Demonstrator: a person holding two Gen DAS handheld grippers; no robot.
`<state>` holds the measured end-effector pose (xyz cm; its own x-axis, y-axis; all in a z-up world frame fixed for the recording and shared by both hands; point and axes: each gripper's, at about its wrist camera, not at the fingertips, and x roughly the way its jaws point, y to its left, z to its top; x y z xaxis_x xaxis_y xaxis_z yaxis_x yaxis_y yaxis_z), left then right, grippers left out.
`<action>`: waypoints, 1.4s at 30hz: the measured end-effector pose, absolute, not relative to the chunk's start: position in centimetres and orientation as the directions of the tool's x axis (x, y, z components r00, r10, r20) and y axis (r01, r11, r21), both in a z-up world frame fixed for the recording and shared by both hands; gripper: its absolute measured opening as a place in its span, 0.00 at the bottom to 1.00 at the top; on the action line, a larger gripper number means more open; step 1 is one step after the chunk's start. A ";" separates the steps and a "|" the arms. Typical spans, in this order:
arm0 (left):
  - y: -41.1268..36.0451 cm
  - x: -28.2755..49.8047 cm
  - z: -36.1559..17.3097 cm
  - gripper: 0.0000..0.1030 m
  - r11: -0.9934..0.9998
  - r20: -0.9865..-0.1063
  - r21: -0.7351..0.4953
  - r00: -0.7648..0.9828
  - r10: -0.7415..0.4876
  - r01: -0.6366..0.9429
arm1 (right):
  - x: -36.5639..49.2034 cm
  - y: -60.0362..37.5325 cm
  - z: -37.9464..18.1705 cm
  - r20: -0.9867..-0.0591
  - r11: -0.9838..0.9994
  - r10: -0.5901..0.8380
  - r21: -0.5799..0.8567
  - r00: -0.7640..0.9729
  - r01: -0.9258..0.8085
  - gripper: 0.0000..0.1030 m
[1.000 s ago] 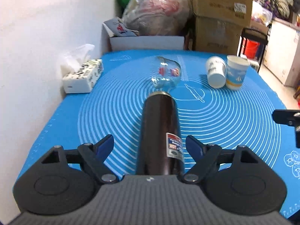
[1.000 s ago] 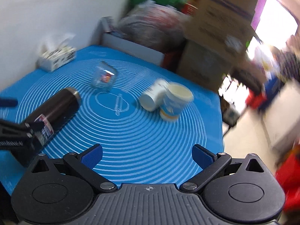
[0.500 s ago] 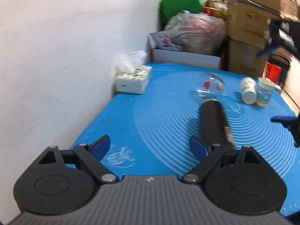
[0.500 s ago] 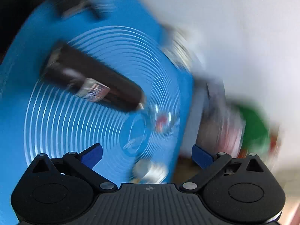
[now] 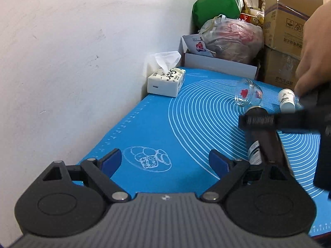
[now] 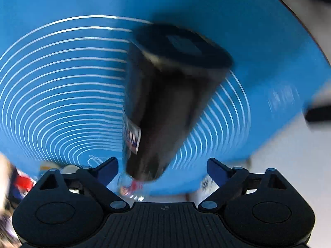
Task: Flip cup upside down
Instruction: 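Close the right tool on the black bottle while the left tool opens and releases it, then rotate the black bottle upright with the right tool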
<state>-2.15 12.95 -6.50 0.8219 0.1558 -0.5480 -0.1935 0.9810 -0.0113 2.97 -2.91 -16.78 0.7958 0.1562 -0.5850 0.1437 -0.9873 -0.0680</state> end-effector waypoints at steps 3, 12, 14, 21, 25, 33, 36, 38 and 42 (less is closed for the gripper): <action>13.5 -1.9 -6.9 0.88 0.981 -0.557 -0.022 0.817 0.149 -0.193 | 3.0 -3.0 -18.4 -0.607 -0.983 0.137 0.014 0.783 0.183 0.91; 14.6 -1.0 -7.8 0.88 0.978 -0.580 -0.041 0.803 0.142 -0.203 | 3.5 -2.9 -20.0 -0.682 -0.998 0.016 0.034 0.731 0.053 0.67; 14.7 -0.9 -8.0 0.88 0.978 -0.581 -0.042 0.801 0.142 -0.204 | 3.8 -3.1 -19.7 -0.701 -0.999 0.022 0.006 0.712 0.036 0.67; 14.5 -0.3 -7.8 0.88 0.980 -0.583 -0.045 0.801 0.134 -0.196 | 4.6 -3.9 -18.3 -0.724 -0.984 0.083 -0.170 0.684 -0.061 0.64; 14.3 0.0 -7.4 0.88 0.980 -0.578 -0.041 0.805 0.136 -0.195 | 5.3 -4.2 -16.4 -0.727 -0.926 0.105 -0.321 0.679 -0.200 0.63; 14.8 1.0 -6.3 0.88 0.974 -0.570 -0.056 0.808 0.149 -0.219 | 8.0 -5.2 -9.2 -0.694 -0.418 0.236 -0.704 0.680 -0.574 0.63; 14.7 1.5 -5.7 0.88 0.976 -0.563 -0.047 0.813 0.151 -0.214 | 8.6 -6.8 -6.4 -0.659 -0.050 0.309 -0.731 0.685 -0.681 0.63; 14.5 1.9 -5.4 0.88 0.978 -0.557 -0.038 0.816 0.151 -0.207 | 8.6 -7.9 -4.5 -0.612 0.186 0.366 -0.690 0.701 -0.699 0.63; 14.0 2.5 -5.2 0.88 0.981 -0.559 -0.019 0.816 0.149 -0.192 | 8.9 -12.2 -3.8 -0.484 0.588 0.431 -0.489 0.762 -0.644 0.63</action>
